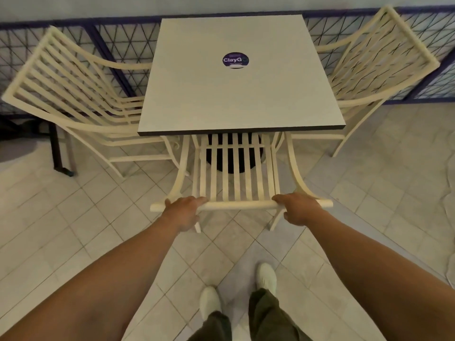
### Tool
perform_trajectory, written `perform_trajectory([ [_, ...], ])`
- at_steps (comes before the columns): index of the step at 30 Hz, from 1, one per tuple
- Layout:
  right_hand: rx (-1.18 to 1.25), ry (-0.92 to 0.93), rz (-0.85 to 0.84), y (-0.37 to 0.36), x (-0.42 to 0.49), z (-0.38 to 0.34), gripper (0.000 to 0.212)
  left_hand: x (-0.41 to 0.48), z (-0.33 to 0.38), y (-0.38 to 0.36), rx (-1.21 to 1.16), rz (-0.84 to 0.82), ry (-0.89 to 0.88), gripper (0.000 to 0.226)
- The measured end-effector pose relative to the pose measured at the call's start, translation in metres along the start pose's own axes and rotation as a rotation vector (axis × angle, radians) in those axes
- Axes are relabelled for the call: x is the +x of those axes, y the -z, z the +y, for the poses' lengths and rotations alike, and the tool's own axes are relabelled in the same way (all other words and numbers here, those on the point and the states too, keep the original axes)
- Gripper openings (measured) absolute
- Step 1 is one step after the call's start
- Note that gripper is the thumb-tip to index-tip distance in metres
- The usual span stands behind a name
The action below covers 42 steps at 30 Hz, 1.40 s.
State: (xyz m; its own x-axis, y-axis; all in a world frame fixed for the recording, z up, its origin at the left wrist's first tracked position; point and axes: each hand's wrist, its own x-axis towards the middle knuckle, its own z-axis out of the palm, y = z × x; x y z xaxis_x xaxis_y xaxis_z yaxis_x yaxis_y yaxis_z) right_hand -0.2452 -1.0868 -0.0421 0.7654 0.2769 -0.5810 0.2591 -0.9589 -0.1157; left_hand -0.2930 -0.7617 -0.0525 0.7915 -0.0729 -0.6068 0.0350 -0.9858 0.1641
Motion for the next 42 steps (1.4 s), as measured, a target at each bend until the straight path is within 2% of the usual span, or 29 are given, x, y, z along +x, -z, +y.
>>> perform_trajectory([
  [8, -0.084, 0.031, -0.135, 0.0, 0.034, 0.015, 0.058, 0.023, 0.003, -0.004, -0.063, -0.029, 0.061, 0.045],
  [17, -0.073, 0.014, -0.165, 0.005, 0.031, 0.018, 0.056, 0.018, 0.016, 0.002, -0.099, -0.038, 0.106, 0.039],
  [19, -0.067, -0.008, -0.149, 0.003, 0.025, 0.013, 0.048, 0.012, 0.021, -0.001, -0.053, -0.014, 0.097, 0.041],
  [21, -0.064, -0.022, -0.102, -0.001, 0.015, 0.002, 0.044, 0.002, 0.031, -0.008, 0.029, 0.026, 0.057, 0.054],
  [24, -0.028, 0.005, 0.009, -0.009, -0.003, -0.017, 0.052, -0.014, 0.051, -0.014, 0.074, 0.035, -0.022, 0.073],
  [27, 0.01, 0.022, 0.061, -0.015, -0.023, -0.039, 0.061, -0.029, 0.063, -0.013, 0.019, 0.036, -0.091, 0.073],
  [30, 0.105, 0.025, 0.093, -0.023, -0.05, -0.063, 0.06, -0.047, 0.059, -0.018, -0.007, 0.054, -0.189, 0.068],
  [34, 0.176, 0.014, 0.014, -0.05, -0.082, -0.09, 0.063, -0.071, 0.051, -0.032, -0.111, -0.071, -0.211, 0.072],
  [37, 0.138, -0.001, -0.108, -0.07, -0.094, -0.102, 0.07, -0.089, 0.046, -0.047, -0.142, -0.184, -0.202, 0.072],
  [42, 0.084, 0.039, -0.204, -0.09, -0.107, -0.111, 0.073, -0.123, 0.042, -0.072, -0.201, -0.284, -0.147, 0.068],
])
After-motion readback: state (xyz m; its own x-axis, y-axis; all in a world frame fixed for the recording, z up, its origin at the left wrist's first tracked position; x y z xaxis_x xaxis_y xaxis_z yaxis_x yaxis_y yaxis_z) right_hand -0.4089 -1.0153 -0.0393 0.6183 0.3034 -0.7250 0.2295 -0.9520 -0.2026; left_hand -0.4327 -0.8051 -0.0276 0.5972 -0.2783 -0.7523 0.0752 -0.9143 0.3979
